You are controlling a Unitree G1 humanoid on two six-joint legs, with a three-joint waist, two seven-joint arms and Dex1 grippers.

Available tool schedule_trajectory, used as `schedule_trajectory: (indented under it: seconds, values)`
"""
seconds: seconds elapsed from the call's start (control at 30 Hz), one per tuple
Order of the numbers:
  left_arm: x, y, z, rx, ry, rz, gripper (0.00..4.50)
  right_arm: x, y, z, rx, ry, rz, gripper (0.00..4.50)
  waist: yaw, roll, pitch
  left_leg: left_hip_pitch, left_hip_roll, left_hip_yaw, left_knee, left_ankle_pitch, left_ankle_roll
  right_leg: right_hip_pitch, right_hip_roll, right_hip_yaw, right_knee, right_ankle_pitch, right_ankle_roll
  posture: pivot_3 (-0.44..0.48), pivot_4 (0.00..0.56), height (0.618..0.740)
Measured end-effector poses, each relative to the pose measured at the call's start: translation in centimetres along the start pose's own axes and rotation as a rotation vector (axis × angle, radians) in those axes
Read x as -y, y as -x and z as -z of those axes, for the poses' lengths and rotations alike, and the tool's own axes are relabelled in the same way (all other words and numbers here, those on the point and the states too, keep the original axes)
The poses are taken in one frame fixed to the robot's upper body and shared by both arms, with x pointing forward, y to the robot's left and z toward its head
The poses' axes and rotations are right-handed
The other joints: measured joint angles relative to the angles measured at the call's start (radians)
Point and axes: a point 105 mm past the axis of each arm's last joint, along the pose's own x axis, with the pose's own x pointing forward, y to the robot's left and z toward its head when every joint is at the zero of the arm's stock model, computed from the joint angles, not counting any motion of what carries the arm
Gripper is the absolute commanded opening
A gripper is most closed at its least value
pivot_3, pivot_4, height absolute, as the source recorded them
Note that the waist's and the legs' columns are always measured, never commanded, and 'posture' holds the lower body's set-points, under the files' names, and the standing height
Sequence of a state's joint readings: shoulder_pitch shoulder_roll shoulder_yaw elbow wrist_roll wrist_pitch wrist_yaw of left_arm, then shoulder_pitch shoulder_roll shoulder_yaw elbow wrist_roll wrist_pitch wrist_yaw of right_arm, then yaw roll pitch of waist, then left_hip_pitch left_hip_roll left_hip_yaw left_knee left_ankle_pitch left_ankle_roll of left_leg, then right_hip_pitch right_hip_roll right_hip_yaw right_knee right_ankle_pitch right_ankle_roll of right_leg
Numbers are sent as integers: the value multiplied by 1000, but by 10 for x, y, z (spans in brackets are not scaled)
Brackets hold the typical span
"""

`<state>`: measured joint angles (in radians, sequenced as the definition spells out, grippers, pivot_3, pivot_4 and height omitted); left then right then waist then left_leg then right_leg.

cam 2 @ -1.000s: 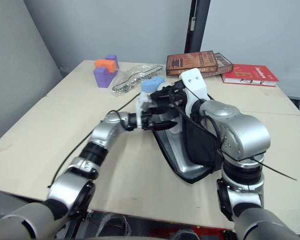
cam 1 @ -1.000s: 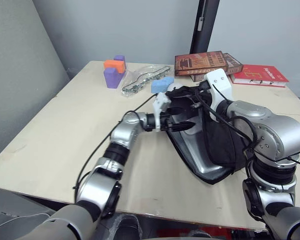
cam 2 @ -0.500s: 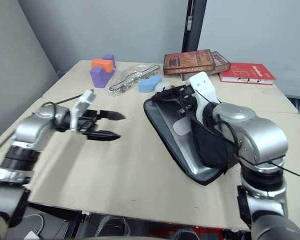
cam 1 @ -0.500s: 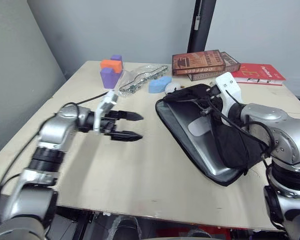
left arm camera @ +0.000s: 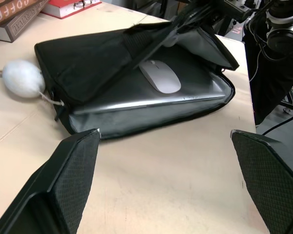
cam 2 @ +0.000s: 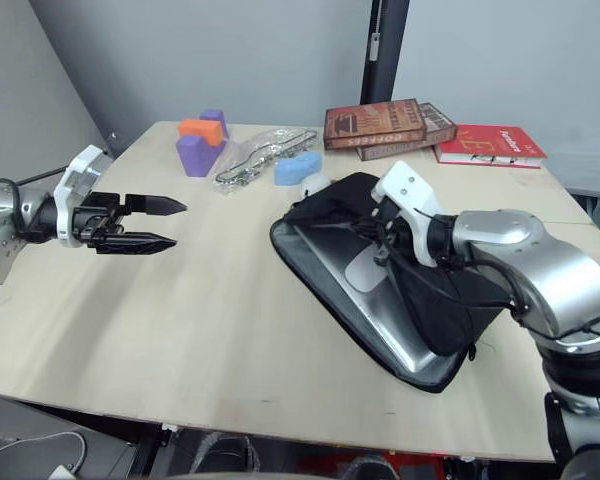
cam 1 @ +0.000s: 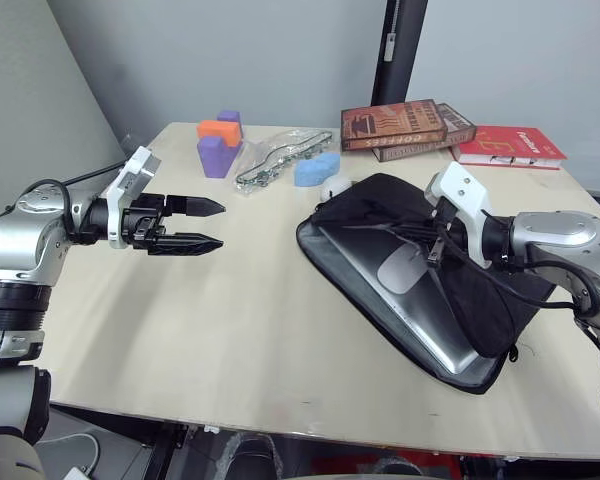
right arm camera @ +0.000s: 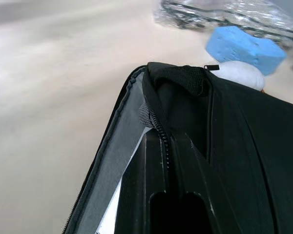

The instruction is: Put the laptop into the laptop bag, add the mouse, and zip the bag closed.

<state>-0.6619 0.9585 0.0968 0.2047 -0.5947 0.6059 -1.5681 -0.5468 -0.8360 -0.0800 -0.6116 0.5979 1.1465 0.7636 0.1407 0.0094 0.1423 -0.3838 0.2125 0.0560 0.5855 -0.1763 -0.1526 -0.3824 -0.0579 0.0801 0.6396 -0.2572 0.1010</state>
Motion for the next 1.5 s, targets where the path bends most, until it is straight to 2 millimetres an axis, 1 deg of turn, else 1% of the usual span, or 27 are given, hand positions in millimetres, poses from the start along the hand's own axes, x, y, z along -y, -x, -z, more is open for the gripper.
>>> schedule_trajectory:
  seconds: [0.07,0.1,0.13,0.2,0.23,0.3,0.33,0.43,0.47,0.57,0.67,0.73,0.8,0.9,0.97,1.07,1.13,1.37,1.4,1.5]
  values:
    - [0,1,2,-3,5,-2,4500,-6,0,1,1,1,-35,645,-2,0,0,0,0,0,0,0,1,0,0,0,0,0,0,0,150,740]
    - [0,1,2,-6,4,-3,4500,-11,1,-1,5,8,-62,877,-2,0,0,0,0,0,0,1,1,0,0,0,0,0,0,0,150,740]
    - [0,2,2,-11,2,-7,4500,-18,3,-1,13,9,-103,1211,-2,-1,0,0,0,0,0,1,2,0,0,0,0,0,0,0,150,740]
    - [-1,5,2,-15,2,-18,4500,-29,12,1,22,-8,-173,1918,2,-1,0,0,0,0,0,1,2,0,0,0,0,0,0,0,150,740]
    - [-2,7,3,-15,9,-26,4500,-29,16,2,19,-14,-177,2177,4,-1,0,0,0,0,0,1,2,0,0,0,0,0,0,0,150,740]
    - [-5,13,5,-13,30,-47,4500,-24,31,3,19,-29,-158,3080,9,-1,0,0,0,0,1,0,1,0,0,0,1,0,0,0,150,740]
    - [-7,15,5,-10,38,-57,4500,-22,38,4,22,-40,-145,3300,10,-1,-1,0,1,0,2,0,1,0,0,0,1,0,-1,0,150,740]
    - [-13,24,10,-12,69,-99,4500,-14,63,17,18,-113,-81,4333,15,-2,-1,-1,1,1,3,0,1,0,0,0,1,0,-1,0,150,740]
    - [-14,28,12,-13,82,-115,4500,-9,70,21,21,-138,-48,4426,14,-2,-1,-1,1,1,3,0,2,0,-1,0,1,-1,-1,0,150,740]
    - [-17,38,14,-34,94,-150,4500,0,99,31,40,-189,51,4426,14,-2,-1,-1,1,1,3,0,2,0,-1,0,1,-2,-4,0,150,740]
    - [-23,58,18,-54,118,-227,4500,8,136,45,95,-240,198,4426,14,-3,-2,-1,1,3,2,0,3,0,-1,0,1,-6,-10,0,150,740]
    - [-26,65,20,-61,129,-260,4500,9,150,50,103,-242,258,4426,14,-3,-2,0,1,3,3,0,3,0,-1,1,1,-6,-12,0,150,740]
    - [-29,70,22,-63,138,-281,4500,5,162,61,82,-262,309,4426,13,-4,-2,0,1,4,3,-1,1,0,-2,1,1,-7,-12,0,150,740]
    - [-30,72,25,-63,151,-291,4500,1,167,71,63,-291,322,4426,10,-4,-2,0,1,4,4,-1,1,0,-2,1,2,-6,-11,0,150,740]
    - [-31,72,23,-66,144,-293,4500,-7,177,87,47,-351,359,4426,9,-4,-3,0,1,5,3,-2,1,0,-3,1,1,-6,-11,0,150,740]
    - [-34,73,23,-69,144,-297,4500,-9,186,96,55,-378,410,4426,7,-4,-3,1,2,5,3,-2,0,0,-3,1,1,-6,-11,0,150,740]
    - [-36,72,24,-79,143,-300,4500,-10,188,102,56,-391,431,4426,5,-4,-3,1,1,6,3,-2,0,0,-3,1,1,-6,-11,0,150,740]
    - [-40,70,23,-78,147,-302,4500,-11,193,106,20,-373,460,4426,5,-4,-3,1,1,6,3,-2,0,0,-3,1,1,-5,-9,0,150,740]
    - [-41,68,25,-82,151,-301,4500,-10,193,106,14,-367,463,4426,5,-4,-3,1,1,6,3,-2,0,0,-3,1,1,-5,-9,0,150,740]
    - [-48,53,30,-63,171,-269,4500,-9,192,105,1,-358,458,4426,10,-3,-3,1,1,7,3,-1,0,1,-5,0,1,-5,-9,0,150,740]
